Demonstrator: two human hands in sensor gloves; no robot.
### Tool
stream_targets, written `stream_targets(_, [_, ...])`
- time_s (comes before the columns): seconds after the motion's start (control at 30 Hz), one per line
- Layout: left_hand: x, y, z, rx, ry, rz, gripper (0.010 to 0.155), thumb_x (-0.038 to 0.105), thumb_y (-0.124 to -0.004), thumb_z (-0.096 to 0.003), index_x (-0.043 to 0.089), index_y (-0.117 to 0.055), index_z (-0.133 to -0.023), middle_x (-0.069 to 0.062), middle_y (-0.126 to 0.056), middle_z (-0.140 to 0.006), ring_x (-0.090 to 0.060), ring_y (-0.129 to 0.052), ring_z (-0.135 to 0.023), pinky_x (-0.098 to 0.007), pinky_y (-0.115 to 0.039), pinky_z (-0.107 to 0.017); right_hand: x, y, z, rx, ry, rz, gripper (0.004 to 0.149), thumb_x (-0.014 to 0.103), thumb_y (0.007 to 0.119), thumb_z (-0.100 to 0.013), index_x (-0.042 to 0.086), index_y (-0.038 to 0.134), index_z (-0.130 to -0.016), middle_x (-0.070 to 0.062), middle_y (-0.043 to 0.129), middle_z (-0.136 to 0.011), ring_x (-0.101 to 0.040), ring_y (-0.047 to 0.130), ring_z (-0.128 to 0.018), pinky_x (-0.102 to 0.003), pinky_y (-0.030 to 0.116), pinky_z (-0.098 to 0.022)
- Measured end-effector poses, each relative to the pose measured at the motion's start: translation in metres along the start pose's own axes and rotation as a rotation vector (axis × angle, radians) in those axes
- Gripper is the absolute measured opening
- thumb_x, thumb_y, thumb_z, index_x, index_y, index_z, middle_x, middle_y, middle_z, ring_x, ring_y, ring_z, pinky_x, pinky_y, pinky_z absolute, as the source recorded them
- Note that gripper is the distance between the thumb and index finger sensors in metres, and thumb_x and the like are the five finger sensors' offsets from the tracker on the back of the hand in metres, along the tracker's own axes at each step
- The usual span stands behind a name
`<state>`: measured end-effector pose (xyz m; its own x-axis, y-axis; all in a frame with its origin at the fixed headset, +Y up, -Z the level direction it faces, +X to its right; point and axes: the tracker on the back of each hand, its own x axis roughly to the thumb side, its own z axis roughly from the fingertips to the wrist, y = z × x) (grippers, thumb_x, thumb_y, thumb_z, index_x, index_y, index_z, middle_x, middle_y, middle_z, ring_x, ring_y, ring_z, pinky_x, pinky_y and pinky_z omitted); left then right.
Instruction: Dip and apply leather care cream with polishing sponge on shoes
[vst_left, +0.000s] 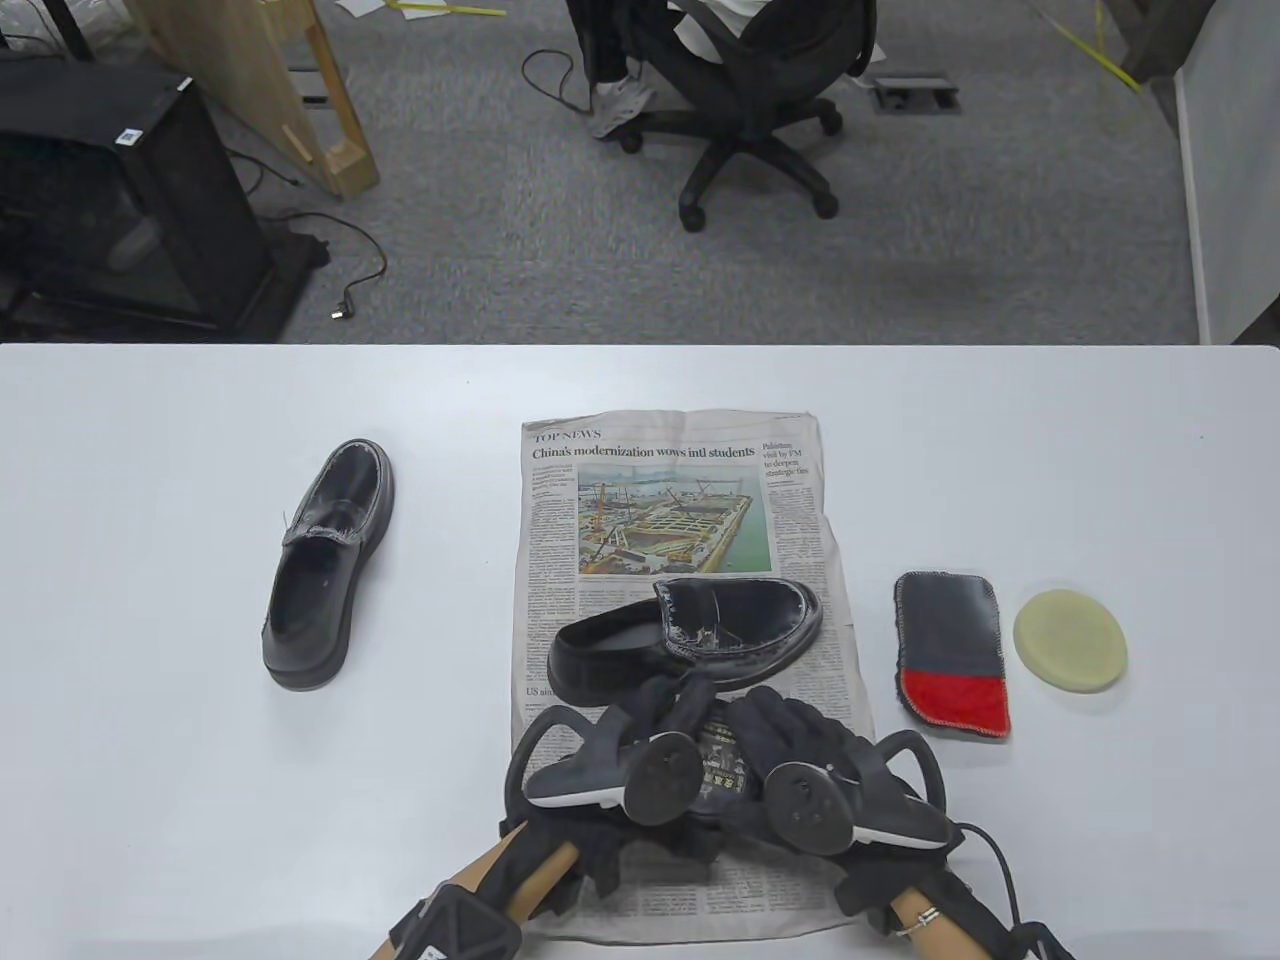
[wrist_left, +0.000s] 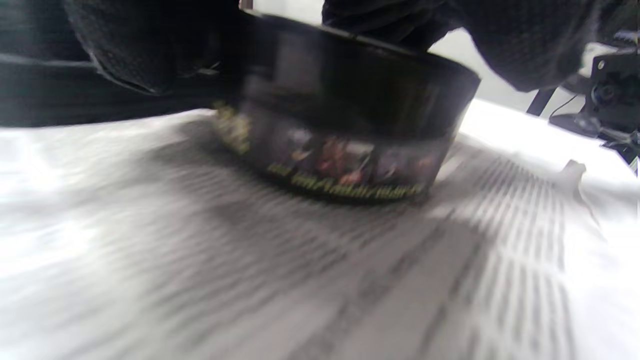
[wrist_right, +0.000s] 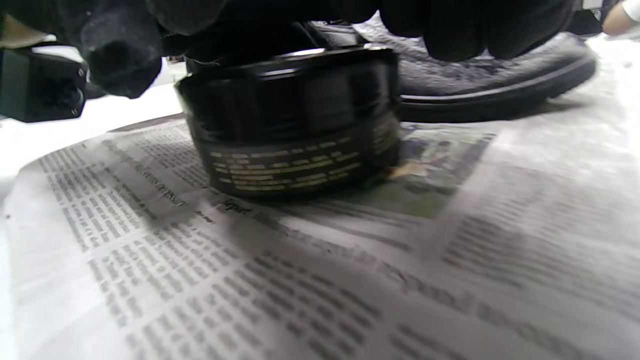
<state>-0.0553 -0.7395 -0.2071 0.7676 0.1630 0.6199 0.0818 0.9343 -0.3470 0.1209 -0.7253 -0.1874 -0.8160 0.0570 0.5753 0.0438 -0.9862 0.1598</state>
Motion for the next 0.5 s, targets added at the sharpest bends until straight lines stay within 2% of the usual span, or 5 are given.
stream_targets(0.1, [-0.016, -0.016, 0.007, -0.015, 0.1, -0.061, 0.125, 0.065, -0.081, -0.039, -0.01, -0.018, -0.117, -0.037, -0.047, -0.118, -0.057, -0.06, -0.103, -0.066, -0.066, -0.07, 0.022, 0.001, -0.017, 0.074, -0.001, 0.122, 0.103, 0.071, 0.05, -0.052, -0.004, 0.032, -0.12, -0.038, 0.042, -0.118, -0.059, 0.062, -0.094, -0.063, 0.066, -0.067])
stream_targets(0.17, [-0.021, -0.025, 0.005, -0.027, 0.097, 0.003, 0.121, 0.064, -0.081, -0.0398, -0.007, -0.021, -0.117, -0.031, -0.05, -0.119, -0.053, -0.056, -0.105, -0.068, -0.061, -0.07, 0.031, 0.003, -0.028, 0.111, 0.011, 0.213, 0.109, 0.074, 0.049, -0.049, -0.007, 0.03, -0.12, -0.042, 0.041, -0.116, -0.06, 0.064, -0.091, -0.063, 0.067, -0.066])
stream_targets(0.23, [-0.021, -0.024, 0.003, 0.049, 0.12, 0.017, 0.115, 0.06, -0.084, -0.0376, -0.003, -0.029, -0.117, -0.026, -0.056, -0.118, -0.05, -0.059, -0.105, -0.066, -0.062, -0.071, 0.037, 0.002, -0.035, 0.113, 0.006, 0.221, 0.115, 0.076, 0.051, -0.045, -0.01, 0.031, -0.119, -0.045, 0.044, -0.113, -0.061, 0.066, -0.087, -0.064, 0.068, -0.064])
stream_targets(0.37, [-0.023, -0.027, 0.001, 0.063, 0.102, 0.014, 0.115, 0.056, -0.085, -0.0337, -0.003, -0.03, -0.116, -0.021, -0.057, -0.117, -0.044, -0.059, -0.106, -0.063, -0.061, -0.073, 0.038, -0.002, -0.044, 0.139, -0.011, 0.182, 0.121, 0.075, 0.063, -0.038, -0.011, 0.034, -0.118, -0.045, 0.045, -0.112, -0.063, 0.067, -0.085, -0.064, 0.069, -0.063])
stream_targets(0.5, [-0.025, -0.027, 0.002, 0.063, 0.102, 0.012, 0.114, 0.054, -0.085, -0.0343, -0.001, -0.03, -0.116, -0.019, -0.058, -0.117, -0.042, -0.059, -0.106, -0.063, -0.06, -0.074, 0.031, -0.005, -0.046, 0.17, -0.086, 0.075, 0.119, 0.066, 0.079, -0.033, 0.002, 0.03, -0.12, -0.037, 0.035, -0.119, -0.066, 0.052, -0.096, -0.068, 0.059, -0.071])
